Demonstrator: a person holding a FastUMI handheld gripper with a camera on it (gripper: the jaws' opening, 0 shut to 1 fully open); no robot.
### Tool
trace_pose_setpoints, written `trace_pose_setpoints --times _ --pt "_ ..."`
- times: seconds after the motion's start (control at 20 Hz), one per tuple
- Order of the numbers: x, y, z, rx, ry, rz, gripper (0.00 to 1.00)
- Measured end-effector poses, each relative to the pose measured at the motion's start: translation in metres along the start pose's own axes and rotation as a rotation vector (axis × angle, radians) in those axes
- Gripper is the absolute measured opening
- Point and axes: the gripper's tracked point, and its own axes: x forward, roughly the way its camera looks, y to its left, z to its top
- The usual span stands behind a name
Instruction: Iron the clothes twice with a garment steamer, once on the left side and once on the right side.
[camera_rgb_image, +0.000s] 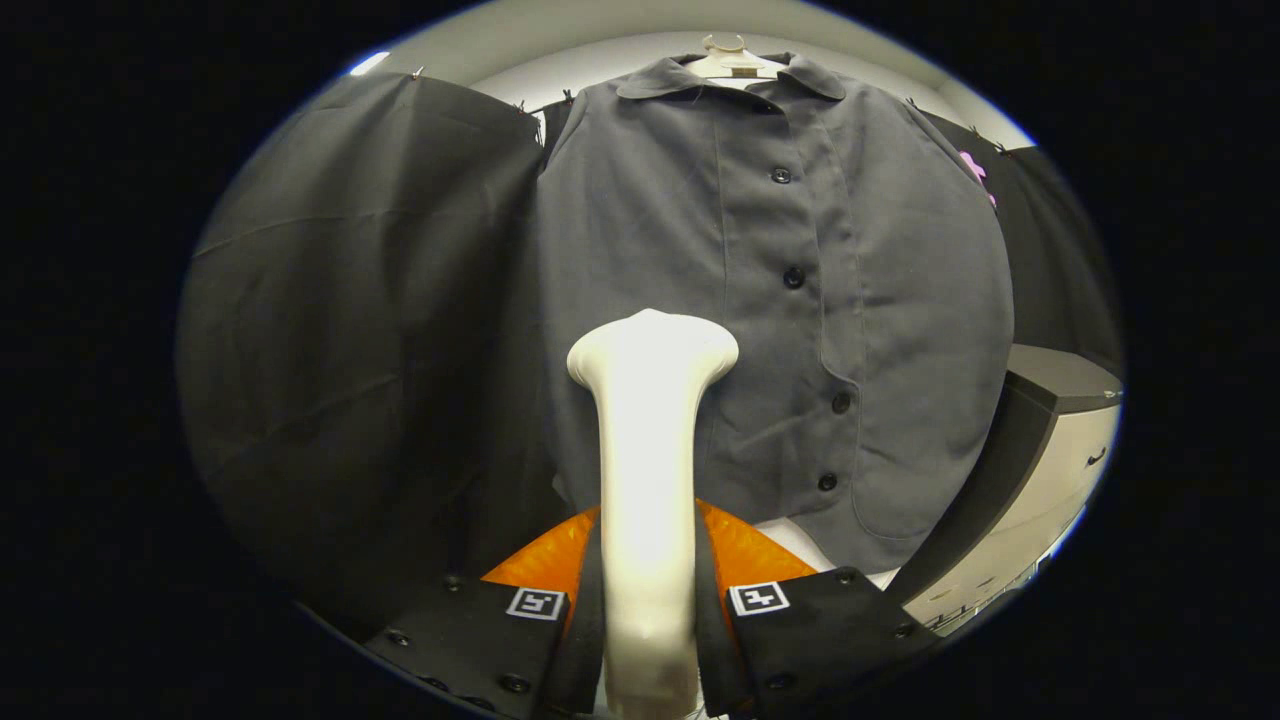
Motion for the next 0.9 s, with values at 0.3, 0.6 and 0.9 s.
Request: trace_pose_setpoints --times 0.3,0.6,0.9 --pt "-0.003 0.0 -0.019 0.003 0.038 -0.013 0.46" --pt "-0.017 -0.001 0.005 0.001 -0.008 -0.026 0.46" --pt "-0.061 -0.02 0.064 0.019 -0.136 -0.048 0.46"
